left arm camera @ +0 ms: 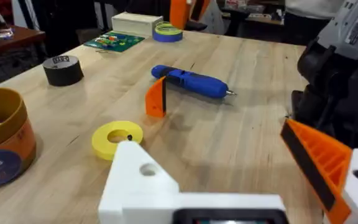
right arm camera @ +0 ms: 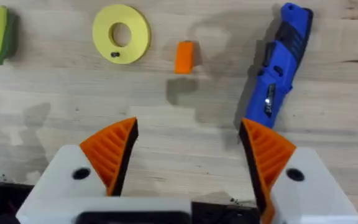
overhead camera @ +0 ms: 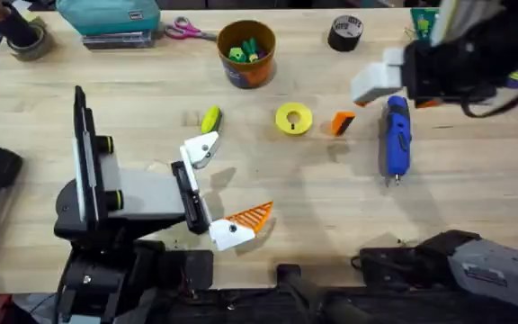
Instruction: Pick up the gripper from the table and insert it into the empty holder that is missing its gripper. Then pick up a screw, insert it into the mounting hole, and use the screwdriver to tighten it. Finally, clean up the table by picking up the vegetable and placing it into the bucket.
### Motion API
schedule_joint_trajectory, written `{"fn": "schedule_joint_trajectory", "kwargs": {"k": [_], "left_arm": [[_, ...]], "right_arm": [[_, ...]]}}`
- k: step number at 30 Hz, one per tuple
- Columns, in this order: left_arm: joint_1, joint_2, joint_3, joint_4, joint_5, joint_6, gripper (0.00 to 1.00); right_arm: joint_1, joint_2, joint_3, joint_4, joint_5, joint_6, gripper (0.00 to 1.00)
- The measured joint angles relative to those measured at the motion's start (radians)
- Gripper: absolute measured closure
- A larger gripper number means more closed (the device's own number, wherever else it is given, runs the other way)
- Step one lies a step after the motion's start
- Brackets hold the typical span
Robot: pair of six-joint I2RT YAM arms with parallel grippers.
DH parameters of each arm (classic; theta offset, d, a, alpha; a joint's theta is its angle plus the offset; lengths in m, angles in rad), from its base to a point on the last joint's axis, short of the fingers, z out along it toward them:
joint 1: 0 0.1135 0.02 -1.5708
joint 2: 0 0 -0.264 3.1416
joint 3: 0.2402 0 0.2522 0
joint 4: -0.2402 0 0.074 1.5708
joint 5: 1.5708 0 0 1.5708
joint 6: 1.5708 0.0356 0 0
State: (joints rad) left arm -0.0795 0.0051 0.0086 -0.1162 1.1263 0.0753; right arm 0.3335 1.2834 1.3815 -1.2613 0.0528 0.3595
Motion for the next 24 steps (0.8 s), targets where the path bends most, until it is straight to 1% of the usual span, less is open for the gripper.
{"fn": "schedule_joint_trajectory", "kwargs": {"k": [3, 6, 11, 20, 24], "left_arm": [[0.0, 0.0, 0.0, 0.0, 0.0, 0.0, 0.015], [0.0, 0.0, 0.0, 0.0, 0.0, 0.0, 0.015], [0.0, 0.0, 0.0, 0.0, 0.0, 0.0, 0.015], [0.0, 0.0, 0.0, 0.0, 0.0, 0.0, 0.015], [0.0, 0.0, 0.0, 0.0, 0.0, 0.0, 0.016]], "right_arm": [[0.04, 0.053, 0.036, -0.004, 0.006, 0.033, 0.004], [0.067, 0.094, 0.045, -0.001, 0.008, 0.049, 0.004], [0.083, 0.141, 0.045, 0.001, 0.01, 0.06, 0.004], [0.083, 0.147, 0.039, 0.021, 0.039, 0.06, 0.004], [0.083, 0.147, -0.021, 0.088, 0.054, 0.052, 0.004]]}}
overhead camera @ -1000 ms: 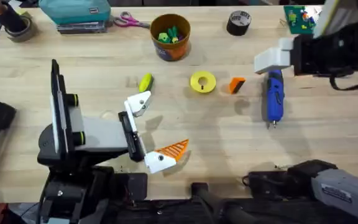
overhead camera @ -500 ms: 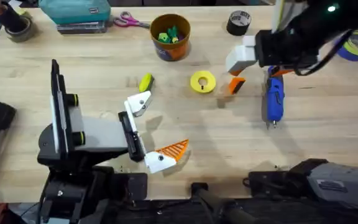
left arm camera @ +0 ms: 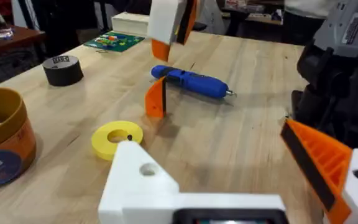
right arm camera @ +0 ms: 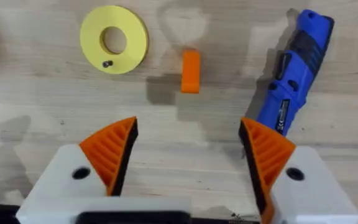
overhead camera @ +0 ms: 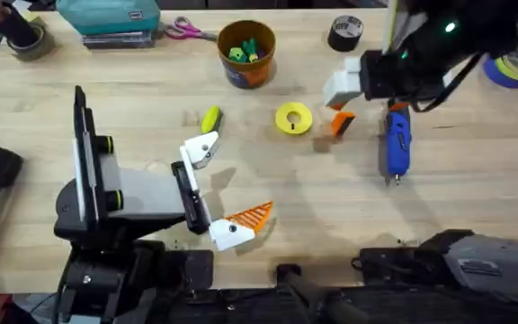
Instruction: Pick up the gripper from the table and insert it into the empty holder that is missing its gripper. Then pick up a screw, insert it into the mounting hole, and use the screwdriver to tighten it. Finally, clean up the table by picking up the vegetable and placing it into the bucket.
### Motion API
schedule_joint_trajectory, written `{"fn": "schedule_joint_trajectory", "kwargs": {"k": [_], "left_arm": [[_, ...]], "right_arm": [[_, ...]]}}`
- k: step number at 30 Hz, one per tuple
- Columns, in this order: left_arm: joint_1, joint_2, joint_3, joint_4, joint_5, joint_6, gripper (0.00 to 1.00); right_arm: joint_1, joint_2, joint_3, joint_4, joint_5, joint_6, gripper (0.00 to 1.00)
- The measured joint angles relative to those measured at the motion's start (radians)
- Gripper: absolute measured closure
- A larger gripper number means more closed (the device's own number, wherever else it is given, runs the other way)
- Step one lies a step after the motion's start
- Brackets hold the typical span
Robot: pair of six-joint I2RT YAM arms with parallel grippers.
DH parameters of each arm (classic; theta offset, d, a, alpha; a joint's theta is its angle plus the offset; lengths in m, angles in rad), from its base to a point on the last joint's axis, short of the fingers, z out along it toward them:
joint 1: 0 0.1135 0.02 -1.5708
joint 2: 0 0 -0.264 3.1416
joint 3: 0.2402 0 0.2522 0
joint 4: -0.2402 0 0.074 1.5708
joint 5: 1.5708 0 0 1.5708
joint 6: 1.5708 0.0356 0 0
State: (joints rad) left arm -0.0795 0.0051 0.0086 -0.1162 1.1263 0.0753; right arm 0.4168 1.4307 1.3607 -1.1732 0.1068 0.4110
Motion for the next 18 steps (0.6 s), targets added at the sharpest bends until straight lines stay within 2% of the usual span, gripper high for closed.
{"fn": "schedule_joint_trajectory", "kwargs": {"k": [9, 18], "left_arm": [[0.0, 0.0, 0.0, 0.0, 0.0, 0.0, 0.015], [0.0, 0.0, 0.0, 0.0, 0.0, 0.0, 0.016]], "right_arm": [[-0.024, 0.014, -0.111, 0.119, 0.005, -0.034, 0.004], [-0.079, 0.169, -0.112, 0.193, -0.052, -0.12, 0.004]]}}
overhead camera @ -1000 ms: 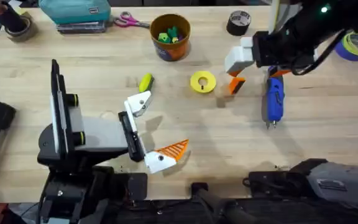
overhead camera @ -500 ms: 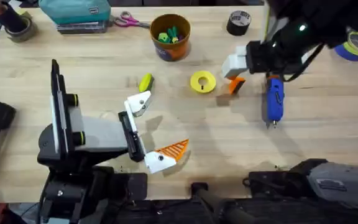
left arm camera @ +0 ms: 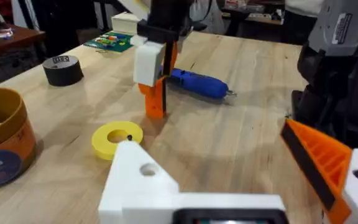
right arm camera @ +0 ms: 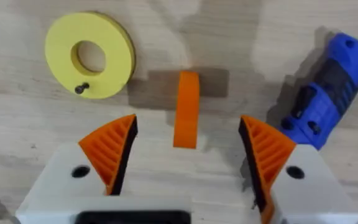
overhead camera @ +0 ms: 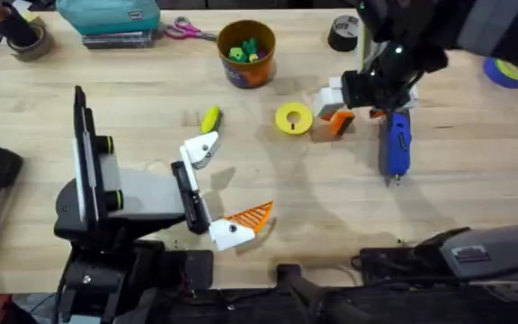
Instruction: Pick up the gripper from the table and insert it into the empty holder that is missing its gripper. Then pick up a screw, insert it into the mounting hole, and use the screwdriver to tighten it. Finally, clean up the table by picking up the vegetable and placing it into the bucket.
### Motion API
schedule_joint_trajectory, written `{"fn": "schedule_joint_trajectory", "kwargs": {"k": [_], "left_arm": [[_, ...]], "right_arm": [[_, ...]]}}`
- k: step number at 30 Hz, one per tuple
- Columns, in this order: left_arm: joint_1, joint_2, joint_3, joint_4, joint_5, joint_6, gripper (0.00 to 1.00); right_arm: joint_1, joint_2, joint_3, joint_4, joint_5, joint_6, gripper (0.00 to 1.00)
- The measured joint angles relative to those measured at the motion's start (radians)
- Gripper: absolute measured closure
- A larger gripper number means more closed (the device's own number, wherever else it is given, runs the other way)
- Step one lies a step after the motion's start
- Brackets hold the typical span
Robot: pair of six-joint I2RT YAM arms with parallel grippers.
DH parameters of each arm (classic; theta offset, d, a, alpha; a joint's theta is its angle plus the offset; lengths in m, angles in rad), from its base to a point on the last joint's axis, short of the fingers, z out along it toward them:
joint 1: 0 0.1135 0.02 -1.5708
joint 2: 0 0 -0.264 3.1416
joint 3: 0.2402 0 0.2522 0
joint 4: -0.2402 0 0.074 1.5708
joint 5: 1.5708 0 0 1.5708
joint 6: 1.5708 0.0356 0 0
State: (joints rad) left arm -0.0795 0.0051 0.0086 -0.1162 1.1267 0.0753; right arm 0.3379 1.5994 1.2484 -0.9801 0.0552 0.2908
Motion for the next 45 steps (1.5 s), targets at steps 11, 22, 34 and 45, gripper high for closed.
{"fn": "schedule_joint_trajectory", "kwargs": {"k": [11, 22, 34, 45], "left_arm": [[0.0, 0.0, 0.0, 0.0, 0.0, 0.0, 0.015], [0.0, 0.0, 0.0, 0.0, 0.0, 0.0, 0.015], [0.0, 0.0, 0.0, 0.0, 0.0, 0.0, 0.015], [0.0, 0.0, 0.0, 0.0, 0.0, 0.0, 0.015]], "right_arm": [[-0.007, 0.092, 0.0, 0.038, -0.025, -0.008, 0.009], [-0.007, 0.098, 0.0, 0.037, -0.027, -0.007, 0.313], [-0.008, 0.098, 0.0, 0.039, -0.027, -0.007, 0.989], [-0.008, 0.082, -0.001, 0.035, -0.028, -0.007, 0.991]]}}
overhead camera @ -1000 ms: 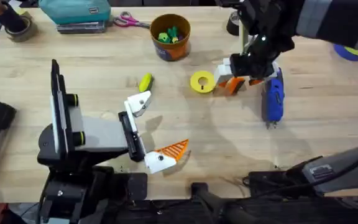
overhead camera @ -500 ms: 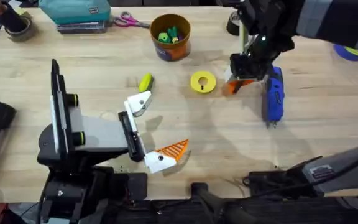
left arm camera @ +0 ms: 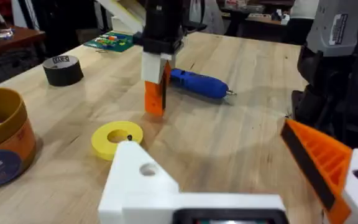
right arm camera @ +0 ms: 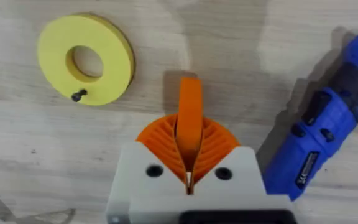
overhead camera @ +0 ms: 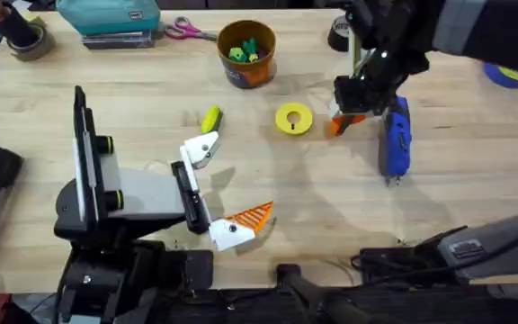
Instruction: Pick up the gripper from the table and insert it into the empty holder that is missing its gripper. Then pick up a screw, insert it into the mounting hole, and use the screwdriver to tighten it. Finally, clean up the table by picking up the vegetable and placing it into the bucket.
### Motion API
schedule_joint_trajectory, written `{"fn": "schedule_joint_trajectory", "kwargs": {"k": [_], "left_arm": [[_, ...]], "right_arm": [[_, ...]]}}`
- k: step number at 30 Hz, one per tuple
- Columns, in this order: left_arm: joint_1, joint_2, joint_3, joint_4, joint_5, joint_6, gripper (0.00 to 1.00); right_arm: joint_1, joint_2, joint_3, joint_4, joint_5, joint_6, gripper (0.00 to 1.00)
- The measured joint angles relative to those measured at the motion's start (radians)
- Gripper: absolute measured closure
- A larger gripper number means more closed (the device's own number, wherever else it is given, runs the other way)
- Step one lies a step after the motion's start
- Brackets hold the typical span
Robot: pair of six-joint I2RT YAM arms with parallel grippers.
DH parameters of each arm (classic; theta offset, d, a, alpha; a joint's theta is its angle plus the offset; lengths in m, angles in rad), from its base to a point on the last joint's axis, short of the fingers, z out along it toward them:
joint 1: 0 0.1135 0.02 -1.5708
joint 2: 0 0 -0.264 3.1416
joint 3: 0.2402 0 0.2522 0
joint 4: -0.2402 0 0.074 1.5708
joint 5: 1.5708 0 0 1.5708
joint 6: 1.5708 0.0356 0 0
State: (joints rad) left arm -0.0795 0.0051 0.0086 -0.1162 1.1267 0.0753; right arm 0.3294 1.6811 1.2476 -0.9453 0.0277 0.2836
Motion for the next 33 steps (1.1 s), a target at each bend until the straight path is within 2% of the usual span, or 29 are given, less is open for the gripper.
{"fn": "schedule_joint_trajectory", "kwargs": {"k": [9, 17, 23, 24, 29, 33], "left_arm": [[0.0, 0.0, 0.0, 0.0, 0.0, 0.0, 0.015], [0.0, 0.0, 0.0, 0.0, 0.0, 0.0, 0.015], [0.0, 0.0, 0.0, 0.0, 0.0, 0.0, 0.015], [0.0, 0.0, 0.0, 0.0, 0.0, 0.0, 0.015], [0.0, 0.0, 0.0, 0.0, 0.0, 0.0, 0.015], [0.0, 0.0, 0.0, 0.0, 0.0, 0.0, 0.015]], "right_arm": [[0.0, -0.198, 0.018, -0.077, -0.008, 0.0, 0.992], [-0.005, -0.366, 0.042, -0.02, -0.15, 0.0, 0.992], [-0.005, -0.451, 0.042, 0.075, -0.333, 0.001, 0.992], [-0.005, -0.467, 0.042, 0.128, -0.448, 0.001, 0.992], [-0.005, -0.469, 0.03, 0.243, -0.675, 0.004, 0.992], [-0.005, -0.47, -0.036, 0.381, -0.842, 0.032, 0.992]]}}
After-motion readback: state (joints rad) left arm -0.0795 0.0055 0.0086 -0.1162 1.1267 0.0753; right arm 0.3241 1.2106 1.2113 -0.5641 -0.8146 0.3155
